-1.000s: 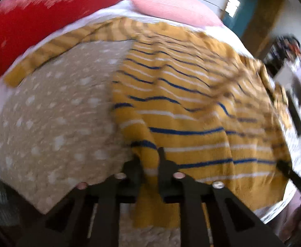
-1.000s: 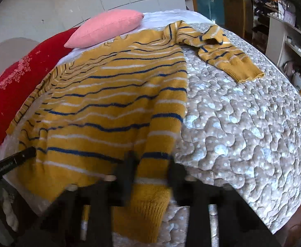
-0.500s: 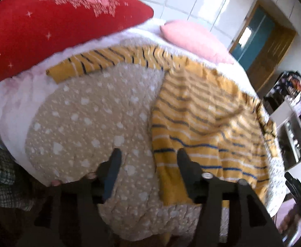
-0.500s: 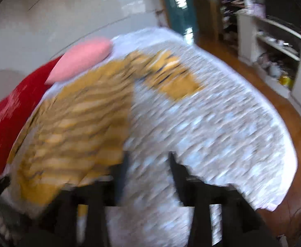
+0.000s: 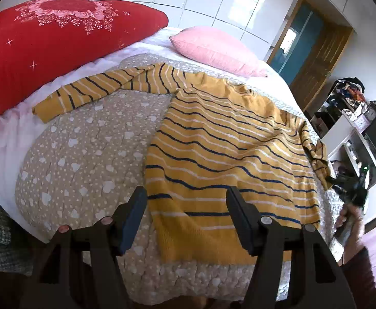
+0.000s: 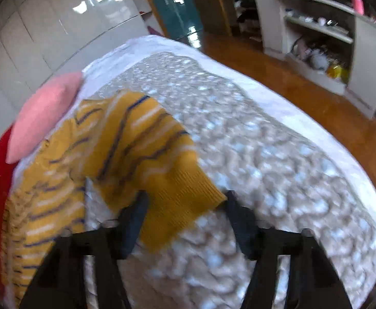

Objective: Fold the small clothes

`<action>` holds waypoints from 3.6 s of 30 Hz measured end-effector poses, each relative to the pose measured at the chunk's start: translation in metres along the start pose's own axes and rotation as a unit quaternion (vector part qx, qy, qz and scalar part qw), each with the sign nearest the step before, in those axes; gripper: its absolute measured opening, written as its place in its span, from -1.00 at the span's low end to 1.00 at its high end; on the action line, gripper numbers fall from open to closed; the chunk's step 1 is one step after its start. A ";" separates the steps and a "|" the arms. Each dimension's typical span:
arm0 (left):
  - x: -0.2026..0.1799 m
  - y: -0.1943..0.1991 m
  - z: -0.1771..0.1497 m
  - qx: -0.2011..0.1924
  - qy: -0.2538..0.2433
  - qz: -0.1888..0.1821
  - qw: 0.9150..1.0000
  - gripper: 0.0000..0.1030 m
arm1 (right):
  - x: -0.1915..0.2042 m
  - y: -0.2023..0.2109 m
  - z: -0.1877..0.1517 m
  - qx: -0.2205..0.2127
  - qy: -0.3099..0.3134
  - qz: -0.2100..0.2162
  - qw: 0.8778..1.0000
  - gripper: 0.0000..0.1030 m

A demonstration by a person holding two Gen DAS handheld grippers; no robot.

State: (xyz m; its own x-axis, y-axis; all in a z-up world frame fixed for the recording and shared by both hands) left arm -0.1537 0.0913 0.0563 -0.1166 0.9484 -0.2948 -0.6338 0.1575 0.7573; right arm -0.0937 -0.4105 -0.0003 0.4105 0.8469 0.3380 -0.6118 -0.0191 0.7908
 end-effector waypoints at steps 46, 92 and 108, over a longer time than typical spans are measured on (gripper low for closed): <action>0.028 0.001 0.014 -0.040 -0.051 0.119 0.991 0.41 | 0.129 0.055 0.008 -0.026 0.167 -0.003 0.986 -0.81; 0.192 0.007 0.023 -0.059 0.116 0.099 0.987 0.42 | 0.552 -0.096 -0.147 0.148 0.365 0.155 0.906 -0.16; 0.249 0.051 0.008 -0.093 0.183 0.131 0.970 0.42 | 0.606 -0.048 -0.337 0.300 0.373 0.303 0.824 0.16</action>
State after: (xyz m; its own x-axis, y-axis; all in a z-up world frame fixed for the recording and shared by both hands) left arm -0.2089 0.3374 0.0264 -0.5338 0.7830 -0.3194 -0.6692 -0.1603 0.7256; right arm -0.0434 0.2826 -0.0055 -0.5149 0.6717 0.5327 -0.0159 -0.6288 0.7774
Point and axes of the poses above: each gripper's, at about its wrist camera, not at the fingertips, and y roughly against the way its jaws point, x to its left, z to its top, the point moved 6 cm from there along -y, roughly the way its jaws point, and after that the axes turned 2 degrees about x, right-handed, at the moved point
